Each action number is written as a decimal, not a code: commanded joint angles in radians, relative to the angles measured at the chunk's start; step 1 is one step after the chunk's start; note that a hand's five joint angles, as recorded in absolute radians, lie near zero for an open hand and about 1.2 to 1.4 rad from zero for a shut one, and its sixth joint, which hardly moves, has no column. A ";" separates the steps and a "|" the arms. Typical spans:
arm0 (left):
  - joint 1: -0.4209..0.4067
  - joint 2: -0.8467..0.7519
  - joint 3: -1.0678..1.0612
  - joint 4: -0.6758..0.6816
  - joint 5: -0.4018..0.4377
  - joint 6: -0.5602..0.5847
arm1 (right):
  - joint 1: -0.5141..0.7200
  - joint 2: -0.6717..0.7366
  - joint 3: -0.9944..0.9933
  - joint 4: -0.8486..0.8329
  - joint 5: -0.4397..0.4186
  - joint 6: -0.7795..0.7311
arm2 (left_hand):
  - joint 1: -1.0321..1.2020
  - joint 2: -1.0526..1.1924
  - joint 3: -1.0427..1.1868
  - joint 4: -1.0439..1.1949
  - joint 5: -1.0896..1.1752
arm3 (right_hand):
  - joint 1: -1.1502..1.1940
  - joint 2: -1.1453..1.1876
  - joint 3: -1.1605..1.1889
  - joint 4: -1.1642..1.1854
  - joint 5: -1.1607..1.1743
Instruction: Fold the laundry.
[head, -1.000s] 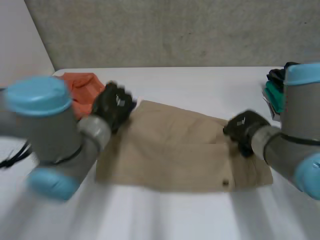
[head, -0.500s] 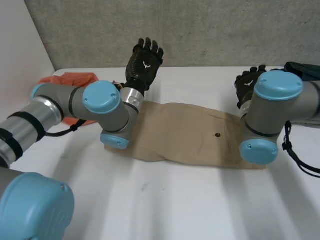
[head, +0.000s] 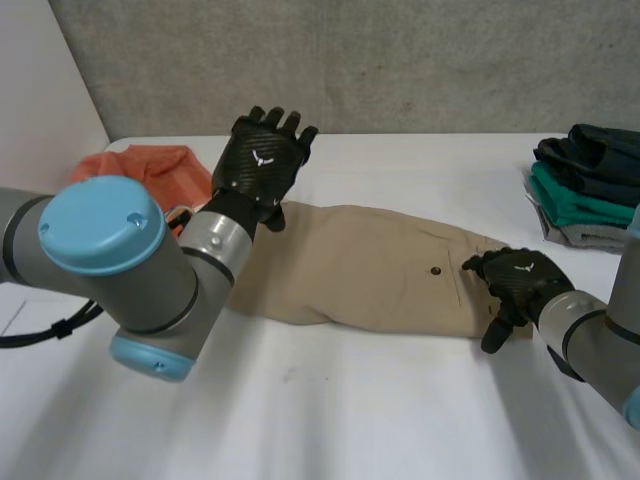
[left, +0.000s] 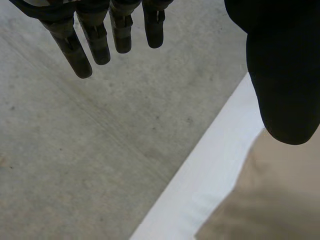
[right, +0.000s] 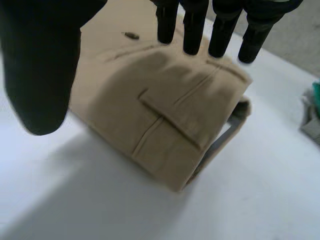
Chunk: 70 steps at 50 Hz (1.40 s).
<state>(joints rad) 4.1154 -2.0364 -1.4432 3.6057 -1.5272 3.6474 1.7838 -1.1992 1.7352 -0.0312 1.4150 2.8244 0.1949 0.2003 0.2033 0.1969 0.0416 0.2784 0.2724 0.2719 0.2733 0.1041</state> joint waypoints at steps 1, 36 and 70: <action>-0.004 -0.002 -0.012 0.002 -0.004 -0.001 | -0.029 0.086 -0.017 -0.091 0.025 -0.026 | -0.020 -0.026 -0.029 -0.022 -0.042 | 1.118 1.124 1.124 1.123 1.118; 0.011 0.150 -0.100 0.004 -0.008 -0.004 | 0.433 0.034 0.030 -0.368 -0.191 -0.841 | -0.020 -0.026 -0.029 -0.022 -0.042 | -0.104 -0.098 -0.097 -0.099 -0.104; -0.288 -0.340 0.511 -0.573 -0.353 -0.305 | 0.052 0.075 -0.322 0.108 -0.234 0.018 | 0.025 0.019 0.016 0.023 0.003 | -0.104 -0.098 -0.097 -0.099 -0.104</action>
<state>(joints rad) 3.8593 -2.3215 -0.9127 3.0918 -1.7506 3.3646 1.8424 -1.2543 1.4909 0.0213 1.3073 2.8406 0.1949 0.2003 0.2033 0.1969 0.0415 0.2168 0.2005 0.2017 0.2006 0.0404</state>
